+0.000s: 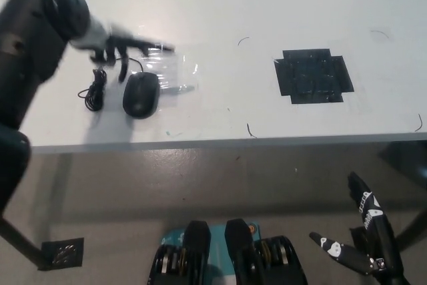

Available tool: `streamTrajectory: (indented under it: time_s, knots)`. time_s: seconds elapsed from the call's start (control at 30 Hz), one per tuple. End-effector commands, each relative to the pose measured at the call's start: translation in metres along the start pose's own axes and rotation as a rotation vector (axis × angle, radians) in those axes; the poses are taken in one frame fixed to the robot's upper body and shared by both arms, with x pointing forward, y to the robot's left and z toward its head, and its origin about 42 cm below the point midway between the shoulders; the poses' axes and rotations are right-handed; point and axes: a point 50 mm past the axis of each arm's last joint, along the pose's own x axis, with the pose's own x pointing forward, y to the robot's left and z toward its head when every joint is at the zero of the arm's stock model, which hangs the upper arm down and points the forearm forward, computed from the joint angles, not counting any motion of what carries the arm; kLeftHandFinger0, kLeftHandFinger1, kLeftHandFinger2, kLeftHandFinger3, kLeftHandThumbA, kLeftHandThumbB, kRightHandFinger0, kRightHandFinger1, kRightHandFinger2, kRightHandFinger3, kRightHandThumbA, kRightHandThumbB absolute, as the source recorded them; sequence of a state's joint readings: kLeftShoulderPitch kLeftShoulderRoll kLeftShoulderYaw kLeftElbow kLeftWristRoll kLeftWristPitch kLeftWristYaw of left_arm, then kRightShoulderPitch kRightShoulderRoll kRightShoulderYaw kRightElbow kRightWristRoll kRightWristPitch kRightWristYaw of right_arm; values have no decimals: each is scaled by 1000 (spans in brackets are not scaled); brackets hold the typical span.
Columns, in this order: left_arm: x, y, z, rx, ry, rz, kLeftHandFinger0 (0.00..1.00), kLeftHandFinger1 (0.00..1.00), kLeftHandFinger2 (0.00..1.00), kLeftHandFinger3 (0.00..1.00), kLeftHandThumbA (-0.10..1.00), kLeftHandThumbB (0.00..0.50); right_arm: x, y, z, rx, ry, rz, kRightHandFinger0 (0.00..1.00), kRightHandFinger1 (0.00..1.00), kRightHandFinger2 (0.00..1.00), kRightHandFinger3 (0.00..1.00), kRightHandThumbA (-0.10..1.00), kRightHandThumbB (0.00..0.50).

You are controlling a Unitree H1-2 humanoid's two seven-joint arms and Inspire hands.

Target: The robot uses left hand to click on the left button of the black mouse, which is placed on the left area of the table

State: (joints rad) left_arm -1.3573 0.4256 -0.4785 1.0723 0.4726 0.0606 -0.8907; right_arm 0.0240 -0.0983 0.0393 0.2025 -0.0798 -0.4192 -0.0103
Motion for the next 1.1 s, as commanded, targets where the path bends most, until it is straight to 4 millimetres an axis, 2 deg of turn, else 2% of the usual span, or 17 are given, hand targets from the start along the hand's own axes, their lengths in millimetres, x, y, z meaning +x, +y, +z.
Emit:
streamTrajectory:
  time_s: [0.0,0.1,0.13,0.2,0.27,0.3,0.33,0.4,0.43,0.5,0.57,0.6,0.63,0.8,0.87,0.93,1.07]
  knots:
    - [-112,73,23,-115,-216,170,0,0,41,1000,1000,244,-2,-6,8,-13,-66,-22,1000,1000,1000,1000,993,112]
    - [-156,72,32,-82,-320,246,0,0,0,1000,1000,244,-4,-5,6,-8,-58,-23,1000,1000,1000,1000,979,104]
    - [-182,62,34,-71,-395,301,0,0,52,1000,1000,248,-6,-5,6,-9,-55,-25,1000,1000,1000,1000,975,107]
    - [-220,37,34,-18,-503,371,23,89,294,1000,1000,251,-9,-4,4,-2,-47,-26,1000,1000,1000,1000,971,100]
    - [-237,22,31,-16,-568,393,5,157,410,1000,1000,276,-10,-4,4,2,-44,-25,1000,1000,1000,1000,970,101]
    - [-252,-2,25,-30,-696,403,7,321,646,1000,1000,253,-10,-5,3,3,-43,-23,1000,1000,1000,1000,971,103]
    - [-257,-12,22,-37,-752,398,7,321,646,1000,1000,253,-10,-5,3,4,-43,-23,1000,1000,1000,1000,971,103]
    - [-258,-59,8,-141,-948,363,0,194,449,1000,1000,282,-10,-5,2,-4,-39,-24,1000,1000,1000,1000,973,106]
    - [-258,-81,5,-184,-1001,356,0,141,366,1000,1000,336,-10,-5,3,-6,-40,-25,1000,1000,1000,1000,974,106]
    - [-259,-156,-2,-332,-1111,339,0,2,146,1000,1000,366,-14,-4,2,-5,-36,-20,1000,1000,1000,1000,975,107]
    - [-263,-192,-3,-381,-1117,369,0,0,8,1000,1000,381,-13,-2,2,3,-35,-18,1000,1000,1000,1000,974,104]
    - [-266,-210,0,-374,-1119,425,0,0,0,1000,1000,309,-13,-2,2,6,-35,-15,1000,1000,1000,1000,978,111]
    - [-270,-247,8,-409,-1126,502,0,0,0,1000,1000,285,-13,-3,1,1,-32,-16,1000,1000,1000,1000,985,116]
    - [-251,-365,14,-624,-1218,498,3,8,58,1000,1000,266,-15,1,-1,9,-20,-20,1000,1000,1000,1000,962,90]
    - [-239,-384,14,-642,-1160,532,0,0,63,1000,1000,273,-18,1,-2,6,-15,-23,1000,1000,1000,1000,959,81]
    - [-221,-403,10,-658,-1071,619,1,0,43,993,1000,220,-24,-2,-3,1,-7,-26,1000,1000,1000,1000,956,79]
    - [-184,-430,-6,-759,-953,761,0,0,27,896,992,191,-28,-6,-2,0,-6,-31,1000,1000,1000,1000,957,82]
